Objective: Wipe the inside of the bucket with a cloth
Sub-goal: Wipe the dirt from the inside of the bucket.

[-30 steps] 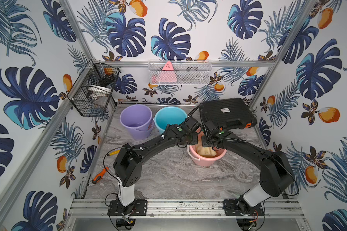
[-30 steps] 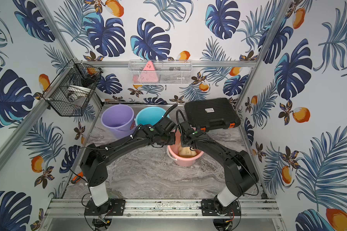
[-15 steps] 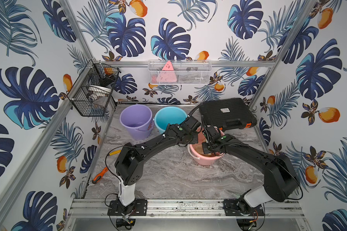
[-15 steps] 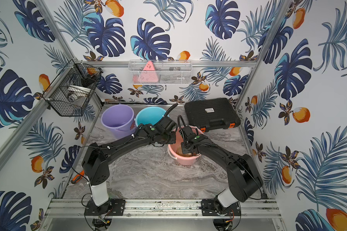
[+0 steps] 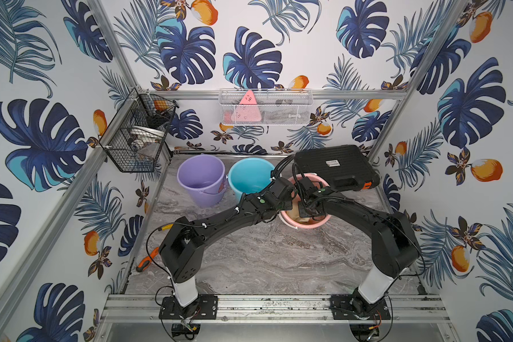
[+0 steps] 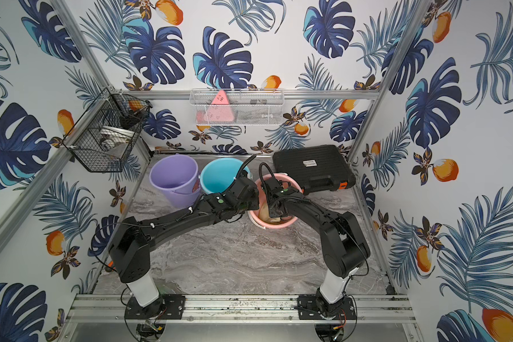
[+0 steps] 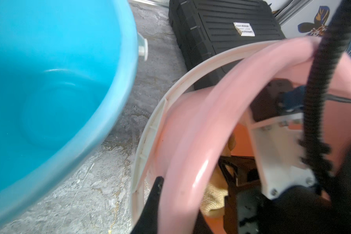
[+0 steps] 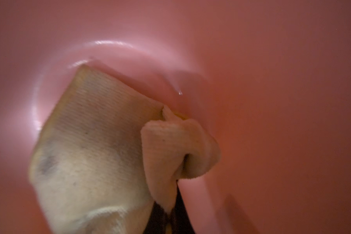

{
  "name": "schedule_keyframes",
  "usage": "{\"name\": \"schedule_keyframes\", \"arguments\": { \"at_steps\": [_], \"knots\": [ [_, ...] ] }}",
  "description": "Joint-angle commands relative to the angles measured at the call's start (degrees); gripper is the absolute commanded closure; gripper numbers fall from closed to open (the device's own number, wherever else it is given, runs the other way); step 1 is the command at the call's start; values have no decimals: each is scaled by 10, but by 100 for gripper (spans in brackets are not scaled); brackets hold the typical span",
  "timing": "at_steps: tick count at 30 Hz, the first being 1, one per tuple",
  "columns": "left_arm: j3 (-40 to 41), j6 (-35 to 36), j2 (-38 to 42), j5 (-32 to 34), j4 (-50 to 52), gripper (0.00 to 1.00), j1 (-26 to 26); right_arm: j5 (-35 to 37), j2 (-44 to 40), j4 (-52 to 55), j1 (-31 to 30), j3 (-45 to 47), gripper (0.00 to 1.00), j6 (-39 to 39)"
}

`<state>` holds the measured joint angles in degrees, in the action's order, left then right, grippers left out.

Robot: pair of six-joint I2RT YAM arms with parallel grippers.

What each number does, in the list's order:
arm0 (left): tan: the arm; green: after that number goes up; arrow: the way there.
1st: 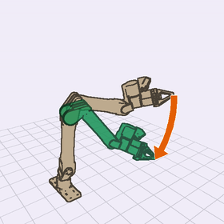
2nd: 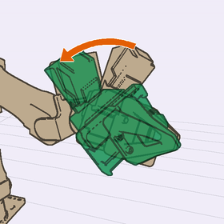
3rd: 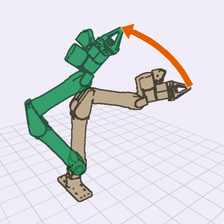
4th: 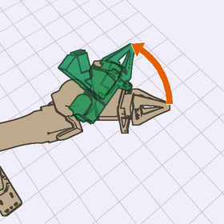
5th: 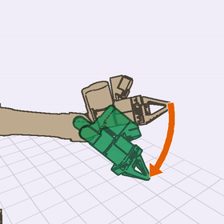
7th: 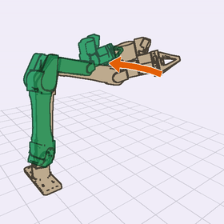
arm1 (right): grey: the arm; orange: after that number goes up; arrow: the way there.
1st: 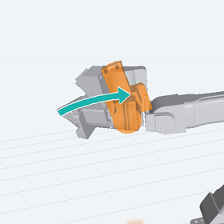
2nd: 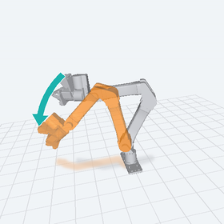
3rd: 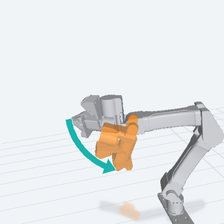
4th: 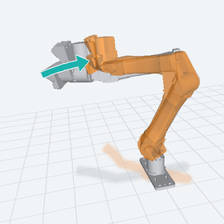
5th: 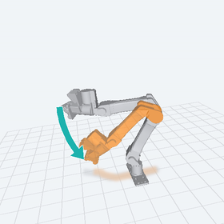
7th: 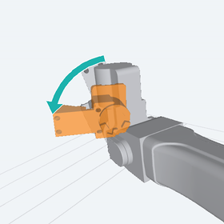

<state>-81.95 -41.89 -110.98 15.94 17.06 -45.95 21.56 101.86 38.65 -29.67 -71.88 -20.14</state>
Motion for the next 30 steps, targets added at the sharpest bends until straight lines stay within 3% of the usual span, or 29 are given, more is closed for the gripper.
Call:
{"name": "schedule_keyframes", "arguments": {
  "at_steps": [1,9,14,19,23,27,30],
  "knots": [
    [11,28,-5,-40,-1,100,-11,26,32,-12,22,2,100,-41],
    [41,10,-23,-68,-30,100,-21,-43,110,-15,32,-18,100,-55],
    [47,2,-33,-65,-33,100,-33,-185,124,-80,33,-1,100,-33],
    [39,1,-50,-66,-22,100,-39,-349,91,-180,32,38,100,-9],
    [33,0,-57,-61,-3,100,-39,-441,38,-243,33,65,100,4],
    [19,0,-63,-42,30,100,-39,-485,-5,-260,33,92,100,22],
    [7,-2,-64,-27,52,100,-39,-477,-35,-260,33,103,100,31]
  ]
}}
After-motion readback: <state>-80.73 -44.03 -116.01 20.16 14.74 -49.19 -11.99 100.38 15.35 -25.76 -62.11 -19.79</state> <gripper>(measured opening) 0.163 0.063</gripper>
